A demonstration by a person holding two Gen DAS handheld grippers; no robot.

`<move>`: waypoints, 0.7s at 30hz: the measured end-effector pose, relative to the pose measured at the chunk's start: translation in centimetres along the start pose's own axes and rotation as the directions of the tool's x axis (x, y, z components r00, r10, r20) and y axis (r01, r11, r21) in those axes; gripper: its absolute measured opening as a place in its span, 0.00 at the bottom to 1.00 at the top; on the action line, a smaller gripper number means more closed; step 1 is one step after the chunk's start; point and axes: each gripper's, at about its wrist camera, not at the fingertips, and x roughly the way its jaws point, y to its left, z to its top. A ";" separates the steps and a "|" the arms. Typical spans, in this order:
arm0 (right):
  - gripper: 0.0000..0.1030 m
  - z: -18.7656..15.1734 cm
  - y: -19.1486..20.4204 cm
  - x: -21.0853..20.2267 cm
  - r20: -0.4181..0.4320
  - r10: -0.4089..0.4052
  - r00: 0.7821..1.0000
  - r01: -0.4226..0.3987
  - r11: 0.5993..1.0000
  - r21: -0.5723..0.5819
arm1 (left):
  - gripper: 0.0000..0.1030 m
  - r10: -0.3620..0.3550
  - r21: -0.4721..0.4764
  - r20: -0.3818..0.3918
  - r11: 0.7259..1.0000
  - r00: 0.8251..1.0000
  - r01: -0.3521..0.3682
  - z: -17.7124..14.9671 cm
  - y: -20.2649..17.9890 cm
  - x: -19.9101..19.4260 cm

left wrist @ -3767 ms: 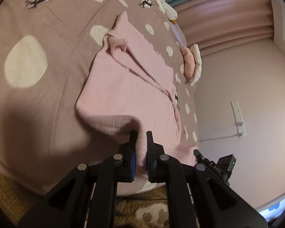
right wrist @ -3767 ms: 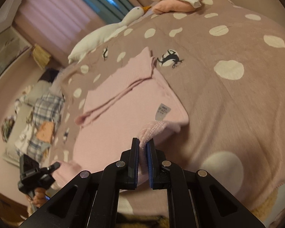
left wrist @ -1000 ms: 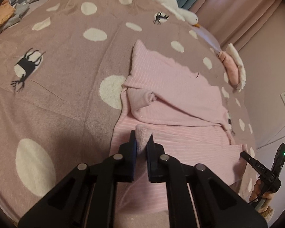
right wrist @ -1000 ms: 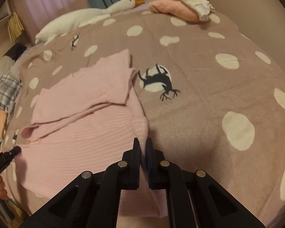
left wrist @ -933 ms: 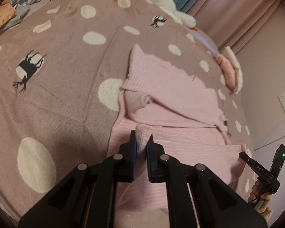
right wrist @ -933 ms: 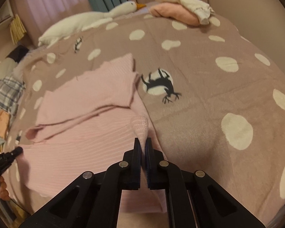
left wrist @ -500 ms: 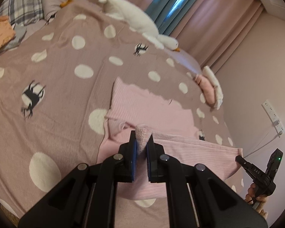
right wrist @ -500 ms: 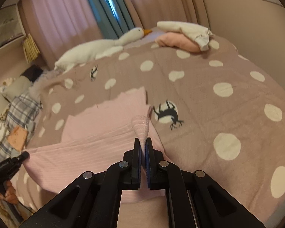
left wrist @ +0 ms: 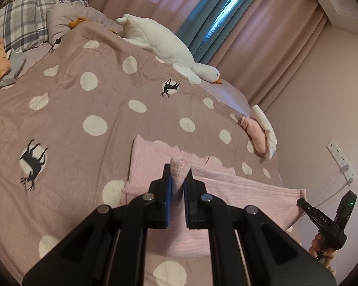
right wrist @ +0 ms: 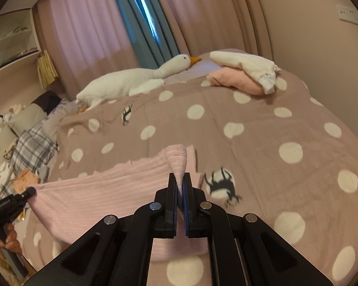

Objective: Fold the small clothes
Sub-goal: 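Grasp the folded sweater edge with the left gripper while the right gripper grasps it too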

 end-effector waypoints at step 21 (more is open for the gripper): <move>0.05 6.5 0.7 9.3 -0.064 0.018 0.998 -0.018 1.000 0.008 | 0.07 -0.006 -0.095 -0.081 0.995 0.997 -0.002 7.4 1.7 9.7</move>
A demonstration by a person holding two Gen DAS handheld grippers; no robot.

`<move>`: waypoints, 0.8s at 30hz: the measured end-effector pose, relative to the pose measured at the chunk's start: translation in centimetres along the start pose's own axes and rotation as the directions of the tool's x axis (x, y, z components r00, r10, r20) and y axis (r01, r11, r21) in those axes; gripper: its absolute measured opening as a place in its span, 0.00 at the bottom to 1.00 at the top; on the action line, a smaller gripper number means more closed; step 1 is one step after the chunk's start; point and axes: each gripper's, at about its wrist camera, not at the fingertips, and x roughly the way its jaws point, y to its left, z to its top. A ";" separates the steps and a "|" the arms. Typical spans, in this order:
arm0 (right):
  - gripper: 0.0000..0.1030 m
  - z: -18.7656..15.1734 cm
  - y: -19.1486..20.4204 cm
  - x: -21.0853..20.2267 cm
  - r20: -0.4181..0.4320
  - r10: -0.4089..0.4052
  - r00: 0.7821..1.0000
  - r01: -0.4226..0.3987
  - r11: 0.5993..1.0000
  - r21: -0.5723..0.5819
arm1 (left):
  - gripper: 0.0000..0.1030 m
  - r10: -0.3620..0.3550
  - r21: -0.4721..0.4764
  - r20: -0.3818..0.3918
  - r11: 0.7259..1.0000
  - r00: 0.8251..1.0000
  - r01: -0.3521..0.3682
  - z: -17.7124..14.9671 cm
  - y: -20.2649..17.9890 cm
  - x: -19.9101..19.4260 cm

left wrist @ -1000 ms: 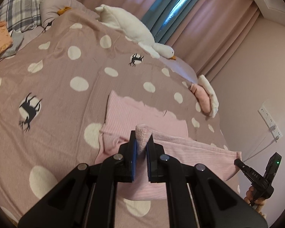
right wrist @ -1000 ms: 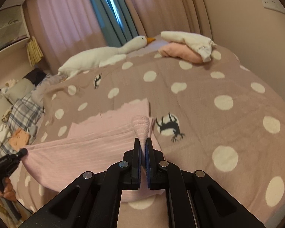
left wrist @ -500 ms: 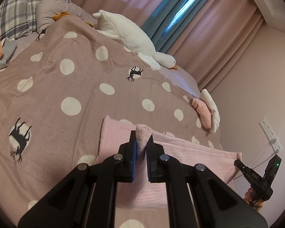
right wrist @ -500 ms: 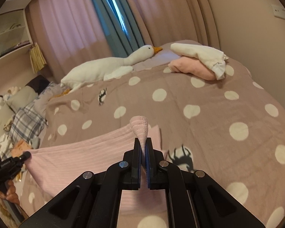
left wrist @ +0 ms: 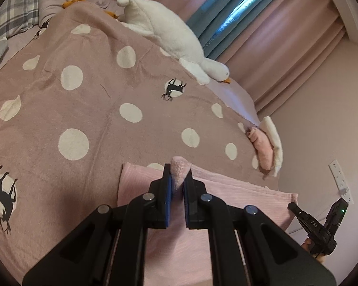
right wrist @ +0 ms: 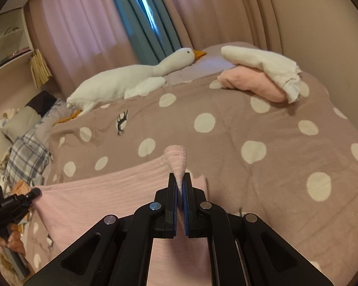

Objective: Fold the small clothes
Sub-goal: 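Grasp the folded sweater edge with the left gripper while the right gripper grasps it too, then fold the held edge over the sweater and open both grippers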

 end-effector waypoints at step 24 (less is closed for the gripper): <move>0.05 -0.3 -4.2 15.3 -0.261 -0.080 0.962 0.102 0.992 0.073 | 0.07 0.188 -0.008 -0.180 0.981 0.965 -0.193 1.9 4.2 13.1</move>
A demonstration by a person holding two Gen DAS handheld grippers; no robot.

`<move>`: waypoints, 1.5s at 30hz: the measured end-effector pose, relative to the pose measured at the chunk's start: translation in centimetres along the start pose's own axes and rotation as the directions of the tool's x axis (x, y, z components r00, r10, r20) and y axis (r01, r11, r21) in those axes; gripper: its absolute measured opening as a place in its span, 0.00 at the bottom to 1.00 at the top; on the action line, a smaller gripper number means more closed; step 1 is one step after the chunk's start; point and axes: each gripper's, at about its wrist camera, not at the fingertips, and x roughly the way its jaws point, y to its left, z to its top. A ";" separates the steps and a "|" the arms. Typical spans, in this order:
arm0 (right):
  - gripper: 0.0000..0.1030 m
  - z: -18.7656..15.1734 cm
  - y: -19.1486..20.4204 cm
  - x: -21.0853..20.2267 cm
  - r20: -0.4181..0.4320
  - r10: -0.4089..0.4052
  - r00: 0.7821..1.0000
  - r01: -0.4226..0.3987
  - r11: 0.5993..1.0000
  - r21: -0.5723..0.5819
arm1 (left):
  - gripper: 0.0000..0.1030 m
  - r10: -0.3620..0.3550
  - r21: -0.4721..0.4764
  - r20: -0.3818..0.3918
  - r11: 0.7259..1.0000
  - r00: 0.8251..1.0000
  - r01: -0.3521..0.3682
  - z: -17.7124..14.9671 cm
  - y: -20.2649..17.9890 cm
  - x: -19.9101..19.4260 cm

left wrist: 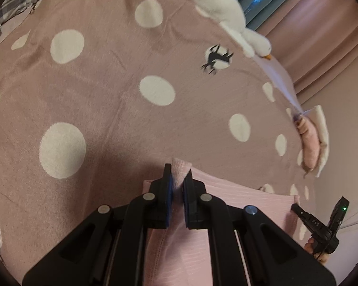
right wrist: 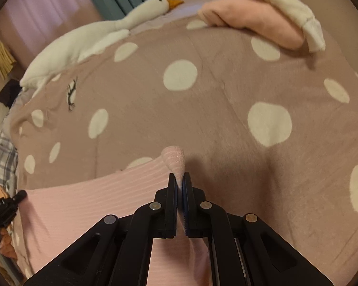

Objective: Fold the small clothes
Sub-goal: 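Fold the held edge over the sweater and open both grippers, then move both grippers to the end of the folded sweater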

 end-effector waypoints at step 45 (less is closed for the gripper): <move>0.83 -5.2 4.6 -14.9 0.148 0.061 0.987 -0.050 0.996 -0.078 | 1.00 0.013 0.112 0.207 0.993 0.978 -0.037 -9.0 -2.2 -16.6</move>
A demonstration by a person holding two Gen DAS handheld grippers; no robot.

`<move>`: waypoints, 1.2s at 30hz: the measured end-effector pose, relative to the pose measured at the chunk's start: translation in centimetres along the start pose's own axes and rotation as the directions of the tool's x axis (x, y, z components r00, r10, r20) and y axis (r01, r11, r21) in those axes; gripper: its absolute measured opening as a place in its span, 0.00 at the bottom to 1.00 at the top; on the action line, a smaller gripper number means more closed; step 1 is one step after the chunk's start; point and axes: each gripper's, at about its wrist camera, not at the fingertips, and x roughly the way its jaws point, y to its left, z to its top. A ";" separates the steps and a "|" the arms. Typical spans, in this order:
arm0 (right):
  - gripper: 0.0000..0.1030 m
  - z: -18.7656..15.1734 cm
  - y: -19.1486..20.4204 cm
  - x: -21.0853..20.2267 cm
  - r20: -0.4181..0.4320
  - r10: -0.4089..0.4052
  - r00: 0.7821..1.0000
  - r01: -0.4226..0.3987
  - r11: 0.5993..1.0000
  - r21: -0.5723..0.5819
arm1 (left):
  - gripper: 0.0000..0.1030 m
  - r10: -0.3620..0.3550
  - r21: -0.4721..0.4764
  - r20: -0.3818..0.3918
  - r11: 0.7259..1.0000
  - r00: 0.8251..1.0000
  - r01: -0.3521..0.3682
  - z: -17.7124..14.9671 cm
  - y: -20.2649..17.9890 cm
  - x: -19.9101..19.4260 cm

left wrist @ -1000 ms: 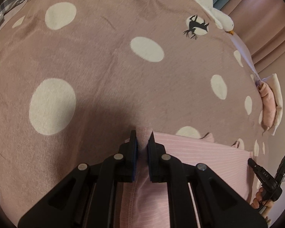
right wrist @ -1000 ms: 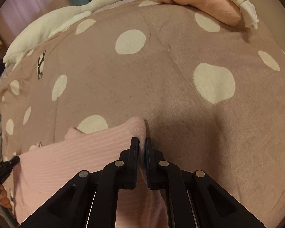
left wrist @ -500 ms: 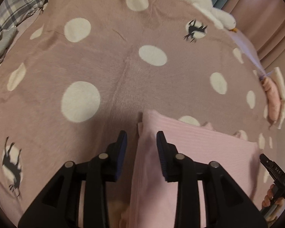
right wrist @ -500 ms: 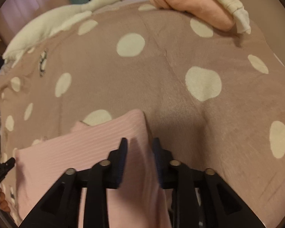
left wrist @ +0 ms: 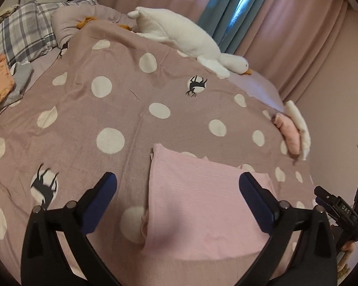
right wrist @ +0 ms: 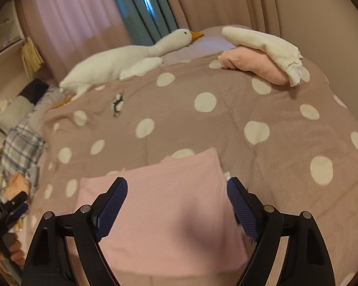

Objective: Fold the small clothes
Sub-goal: 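Move both grippers to the end of the folded sweater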

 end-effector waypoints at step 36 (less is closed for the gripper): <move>0.93 -14.6 -7.9 3.8 -0.105 0.046 0.993 -0.007 0.936 0.351 | 0.80 -0.122 -0.286 -0.225 0.957 0.967 0.054 -11.5 4.0 9.1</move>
